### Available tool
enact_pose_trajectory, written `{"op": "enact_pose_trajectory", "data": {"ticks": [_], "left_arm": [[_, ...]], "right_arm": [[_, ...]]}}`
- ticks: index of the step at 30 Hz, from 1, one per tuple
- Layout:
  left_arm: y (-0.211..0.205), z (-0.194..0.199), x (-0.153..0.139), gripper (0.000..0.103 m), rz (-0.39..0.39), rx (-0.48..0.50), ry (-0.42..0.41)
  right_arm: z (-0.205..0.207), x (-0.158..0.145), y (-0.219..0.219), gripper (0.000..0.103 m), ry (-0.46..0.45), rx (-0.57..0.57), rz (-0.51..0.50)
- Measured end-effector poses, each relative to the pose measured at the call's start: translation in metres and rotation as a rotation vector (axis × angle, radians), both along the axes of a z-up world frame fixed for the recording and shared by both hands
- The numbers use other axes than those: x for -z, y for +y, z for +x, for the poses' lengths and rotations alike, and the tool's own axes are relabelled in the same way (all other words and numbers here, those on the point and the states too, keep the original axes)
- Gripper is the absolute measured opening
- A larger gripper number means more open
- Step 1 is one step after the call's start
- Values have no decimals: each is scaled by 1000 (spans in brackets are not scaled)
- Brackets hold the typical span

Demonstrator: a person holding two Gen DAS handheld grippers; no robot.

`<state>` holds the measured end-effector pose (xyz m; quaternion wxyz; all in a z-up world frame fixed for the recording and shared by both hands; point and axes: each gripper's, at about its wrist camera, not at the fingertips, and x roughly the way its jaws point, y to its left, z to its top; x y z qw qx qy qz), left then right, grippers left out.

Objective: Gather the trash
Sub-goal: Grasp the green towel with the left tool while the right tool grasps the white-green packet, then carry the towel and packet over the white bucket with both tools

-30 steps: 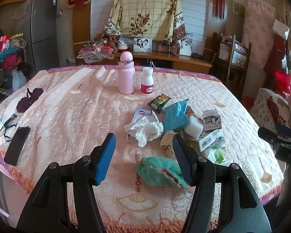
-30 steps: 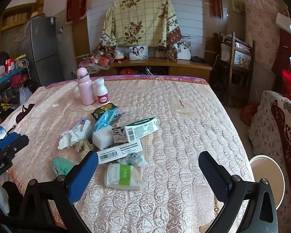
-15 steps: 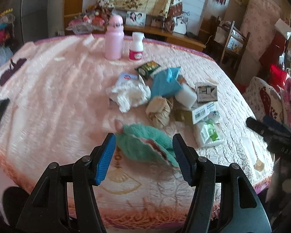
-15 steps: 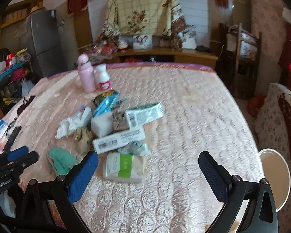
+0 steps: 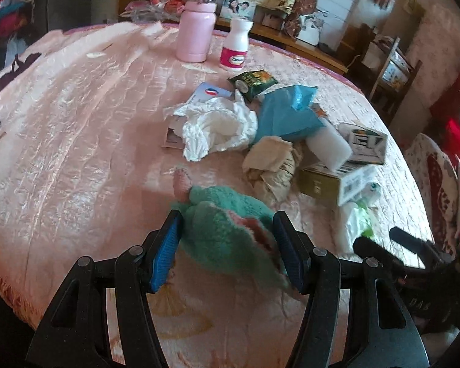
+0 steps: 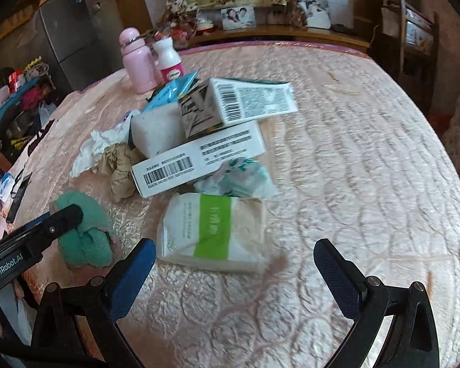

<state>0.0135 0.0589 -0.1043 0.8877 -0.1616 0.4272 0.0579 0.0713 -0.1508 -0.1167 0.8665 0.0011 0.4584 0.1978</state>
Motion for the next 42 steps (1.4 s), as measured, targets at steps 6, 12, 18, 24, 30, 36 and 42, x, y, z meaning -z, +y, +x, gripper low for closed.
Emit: {"op": "enact_pose_trajectory", "data": {"ticks": [6, 12, 18, 24, 30, 36, 42], "left_arm": [[7, 4, 3, 50, -22, 32, -19], [10, -13, -14, 39, -49, 92, -34], [-15, -28, -47, 38, -21, 181, -94], [-67, -16, -68, 38, -11, 287, -132], [-140, 11, -80, 38, -4, 422, -151], [-219, 36, -83, 39, 23, 552, -155], [-297, 62, -78, 39, 35, 656, -140]], "right_arm": [[8, 9, 20, 100, 15, -27, -44], [1, 4, 22, 70, -8, -64, -60], [-20, -23, -19, 69, -20, -58, 6], [-29, -43, -64, 69, -66, 26, 7], [-33, -55, -130, 69, -103, 148, -26], [-35, -63, -205, 69, -118, 280, -64], [-36, -62, -279, 69, -100, 403, -87]]}}
